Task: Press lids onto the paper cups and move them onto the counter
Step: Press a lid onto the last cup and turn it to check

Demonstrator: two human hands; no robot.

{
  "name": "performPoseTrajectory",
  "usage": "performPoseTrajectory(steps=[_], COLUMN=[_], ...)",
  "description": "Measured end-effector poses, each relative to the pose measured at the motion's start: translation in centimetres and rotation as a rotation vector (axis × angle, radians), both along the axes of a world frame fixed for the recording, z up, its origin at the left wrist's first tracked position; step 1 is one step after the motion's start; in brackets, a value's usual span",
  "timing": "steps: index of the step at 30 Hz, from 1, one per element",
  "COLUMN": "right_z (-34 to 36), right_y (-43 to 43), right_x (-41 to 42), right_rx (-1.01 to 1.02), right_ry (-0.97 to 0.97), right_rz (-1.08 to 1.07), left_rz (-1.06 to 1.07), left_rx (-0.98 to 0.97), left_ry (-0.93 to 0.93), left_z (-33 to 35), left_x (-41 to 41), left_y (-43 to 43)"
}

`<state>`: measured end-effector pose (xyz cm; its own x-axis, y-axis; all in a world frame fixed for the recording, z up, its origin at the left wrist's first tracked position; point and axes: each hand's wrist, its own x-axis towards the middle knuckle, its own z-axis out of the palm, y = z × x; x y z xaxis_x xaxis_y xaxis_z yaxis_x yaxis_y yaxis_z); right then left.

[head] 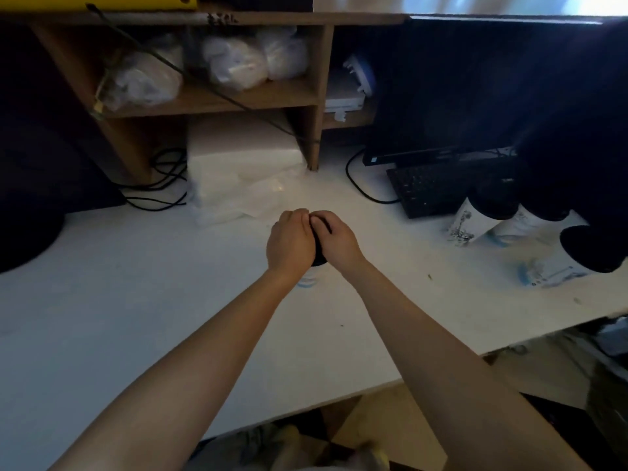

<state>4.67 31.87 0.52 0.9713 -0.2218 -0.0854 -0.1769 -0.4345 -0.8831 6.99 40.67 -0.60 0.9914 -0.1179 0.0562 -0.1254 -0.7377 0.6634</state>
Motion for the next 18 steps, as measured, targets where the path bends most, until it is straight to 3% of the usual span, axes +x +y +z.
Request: performPoseTrajectory(steps=[8,14,18], right_z=[-0.3,-0.7,-0.9], right_y=[0.1,0.7,0.8], right_x=[0.0,-1.7,-3.5], right_rx=[0.11,0.15,0.173], right_ry=[-0.016,-0.037,-0.074], right_rz=[-0.02,-0.195,-0.199], left_rz=[-0.007,-0.285,-0.442], left_rx=[0.013,-0.054,0.186], left_ry=[-0.016,0.055,0.006], left_z=[0.1,0.8,1.4], left_x=[-0.1,1.7,3.4], left_y=[0.0,0.7,0.7])
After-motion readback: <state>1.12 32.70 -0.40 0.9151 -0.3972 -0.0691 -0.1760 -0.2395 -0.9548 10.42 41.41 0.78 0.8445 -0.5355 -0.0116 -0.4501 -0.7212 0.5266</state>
